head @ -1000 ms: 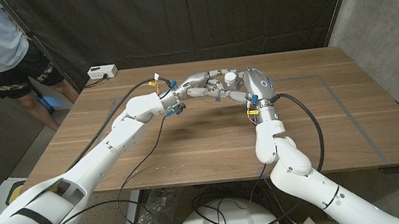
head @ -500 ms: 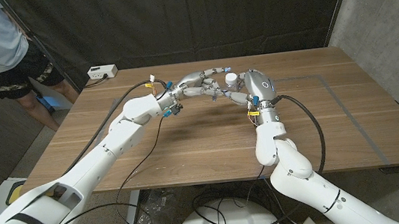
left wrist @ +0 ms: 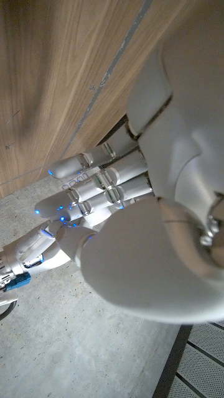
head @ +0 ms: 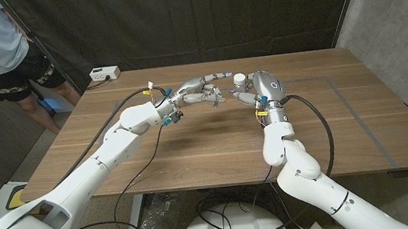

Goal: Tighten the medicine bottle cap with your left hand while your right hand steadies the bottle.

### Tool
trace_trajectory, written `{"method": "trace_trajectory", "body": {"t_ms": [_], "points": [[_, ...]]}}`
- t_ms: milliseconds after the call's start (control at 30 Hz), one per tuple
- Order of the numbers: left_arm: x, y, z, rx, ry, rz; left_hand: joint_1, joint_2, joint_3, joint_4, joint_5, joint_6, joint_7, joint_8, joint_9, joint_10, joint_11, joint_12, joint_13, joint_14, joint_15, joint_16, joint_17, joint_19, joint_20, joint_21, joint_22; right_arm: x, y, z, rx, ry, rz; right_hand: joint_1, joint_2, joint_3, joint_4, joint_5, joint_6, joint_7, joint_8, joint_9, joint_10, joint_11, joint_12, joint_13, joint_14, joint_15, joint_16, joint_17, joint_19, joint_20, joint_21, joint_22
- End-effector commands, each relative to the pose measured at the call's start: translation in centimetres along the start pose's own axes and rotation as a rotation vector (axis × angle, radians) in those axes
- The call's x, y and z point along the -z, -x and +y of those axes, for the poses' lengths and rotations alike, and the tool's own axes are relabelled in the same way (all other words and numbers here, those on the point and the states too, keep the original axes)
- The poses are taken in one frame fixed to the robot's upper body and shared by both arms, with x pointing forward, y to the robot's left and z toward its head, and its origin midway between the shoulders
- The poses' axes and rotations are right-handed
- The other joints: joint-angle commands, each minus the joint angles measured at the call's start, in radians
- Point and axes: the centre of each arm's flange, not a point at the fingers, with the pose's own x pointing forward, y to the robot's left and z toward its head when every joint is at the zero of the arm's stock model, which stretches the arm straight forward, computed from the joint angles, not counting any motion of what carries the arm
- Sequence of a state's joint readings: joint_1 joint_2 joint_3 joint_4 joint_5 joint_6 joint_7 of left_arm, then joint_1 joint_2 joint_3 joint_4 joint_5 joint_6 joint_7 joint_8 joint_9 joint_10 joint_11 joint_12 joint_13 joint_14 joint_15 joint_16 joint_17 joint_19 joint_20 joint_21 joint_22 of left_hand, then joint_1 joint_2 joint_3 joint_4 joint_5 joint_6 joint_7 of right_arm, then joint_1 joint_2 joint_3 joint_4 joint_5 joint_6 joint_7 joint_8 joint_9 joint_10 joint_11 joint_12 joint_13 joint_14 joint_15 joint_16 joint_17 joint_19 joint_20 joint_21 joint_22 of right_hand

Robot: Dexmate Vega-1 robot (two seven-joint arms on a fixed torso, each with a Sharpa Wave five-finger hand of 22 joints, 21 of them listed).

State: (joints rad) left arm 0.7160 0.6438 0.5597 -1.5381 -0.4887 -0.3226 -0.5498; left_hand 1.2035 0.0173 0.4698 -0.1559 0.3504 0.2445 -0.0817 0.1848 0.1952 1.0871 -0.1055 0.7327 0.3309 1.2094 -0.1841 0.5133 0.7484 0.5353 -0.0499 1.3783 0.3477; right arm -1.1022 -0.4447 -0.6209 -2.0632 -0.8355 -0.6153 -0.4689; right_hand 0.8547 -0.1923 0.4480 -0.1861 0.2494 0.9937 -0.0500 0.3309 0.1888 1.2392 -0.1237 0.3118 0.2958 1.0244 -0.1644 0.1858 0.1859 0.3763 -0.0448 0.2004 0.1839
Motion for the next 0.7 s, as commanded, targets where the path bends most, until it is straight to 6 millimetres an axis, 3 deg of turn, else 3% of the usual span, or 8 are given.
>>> {"method": "trace_trajectory", "body": {"t_ms": [33, 700], "points": [[0.0, 0.4, -1.0, 0.007, 0.013, 0.016, -0.001, -0.004, 0.011, 0.002, 0.007, -0.003, 0.000, 0.004, 0.001, 0.018, -0.009, 0.007, 0.225, 0.009, -0.002, -0.003, 0.004, -0.006, -0.076, 0.011, -0.004, 0.4, -0.5, 0.0, -0.008, -0.002, 0.013, 0.185, 0.189, 0.048, 0.037, -0.002, 0.163, -0.160, 0.000, 0.005, 0.079, -0.082, 0.003, 0.003, 0.007, -0.069, 0.006, 0.004, 0.007, -0.075, 0.009, 0.002], [0.2, -0.8, -1.2, 0.020, 0.016, 0.006, -0.006, -0.008, 0.027, 0.002, 0.006, -0.004, 0.002, 0.004, 0.001, 0.017, -0.012, 0.009, 0.227, 0.011, -0.004, -0.008, 0.017, -0.013, -0.079, 0.034, -0.029, 0.7, -0.4, 0.0, -0.014, 0.006, 0.019, 0.185, 0.189, 0.050, 0.036, -0.005, 0.162, -0.160, -0.002, 0.006, 0.079, -0.082, 0.004, 0.006, 0.006, -0.069, 0.005, 0.003, 0.007, -0.075, 0.009, 0.002]]}}
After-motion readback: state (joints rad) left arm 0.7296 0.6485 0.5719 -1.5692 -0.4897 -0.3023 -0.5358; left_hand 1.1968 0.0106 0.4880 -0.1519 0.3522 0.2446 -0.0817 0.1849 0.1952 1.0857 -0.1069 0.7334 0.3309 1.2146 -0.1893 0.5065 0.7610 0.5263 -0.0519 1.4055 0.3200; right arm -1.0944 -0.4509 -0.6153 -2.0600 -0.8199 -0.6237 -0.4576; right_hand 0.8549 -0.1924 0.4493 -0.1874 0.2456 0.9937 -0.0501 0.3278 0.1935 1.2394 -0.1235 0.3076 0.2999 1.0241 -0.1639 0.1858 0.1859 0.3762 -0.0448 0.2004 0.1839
